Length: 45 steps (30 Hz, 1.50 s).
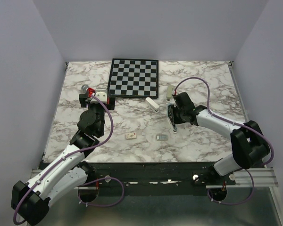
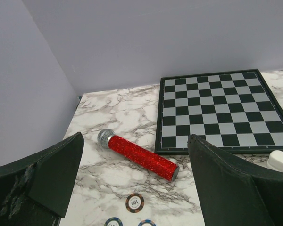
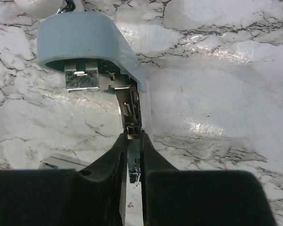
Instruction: Load the staples into the stapler
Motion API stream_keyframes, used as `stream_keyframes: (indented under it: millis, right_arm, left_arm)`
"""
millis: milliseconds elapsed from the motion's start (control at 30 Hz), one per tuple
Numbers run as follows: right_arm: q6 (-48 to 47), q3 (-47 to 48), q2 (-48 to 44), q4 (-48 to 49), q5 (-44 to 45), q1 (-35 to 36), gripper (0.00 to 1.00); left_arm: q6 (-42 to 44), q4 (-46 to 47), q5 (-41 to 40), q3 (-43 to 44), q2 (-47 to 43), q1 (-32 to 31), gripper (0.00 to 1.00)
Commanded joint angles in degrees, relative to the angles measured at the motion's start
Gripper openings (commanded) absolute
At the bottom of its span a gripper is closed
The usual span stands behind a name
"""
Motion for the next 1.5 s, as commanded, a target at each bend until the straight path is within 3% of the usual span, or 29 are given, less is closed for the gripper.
stream_keyframes:
  millis: [0, 600, 967, 1233, 1467]
  right_arm:
    - [-0.01, -0.51, 1.39, 1.14, 0.04, 0.33, 0.14]
    - [1.48, -1.21, 1.39, -1.05, -1.19, 0.33, 0.15]
    - [3.06, -2.88, -0.37, -1.67, -1.28, 0.33, 0.21]
    - [3.68, -1.31, -2.12, -2.73, 0.56, 0.33, 0.37]
    - [5.0, 0.36, -2.13, -3.25, 4.25, -0.11, 0.38]
  left_arm:
    - [0.36, 1.38, -1.17, -0.79, -0.94, -0.32, 0.99]
    - [0.45, 1.38, -1.17, -0.79, -0.94, -0.41, 0.99]
    - [0.27, 1.47, -0.82, -0.87, -0.85, -0.41, 0.99]
    - [0.1, 1.38, -0.73, -0.87, -1.03, -0.41, 0.99]
    - [-0.08, 1.29, -0.55, -0.79, -1.2, -0.41, 0.99]
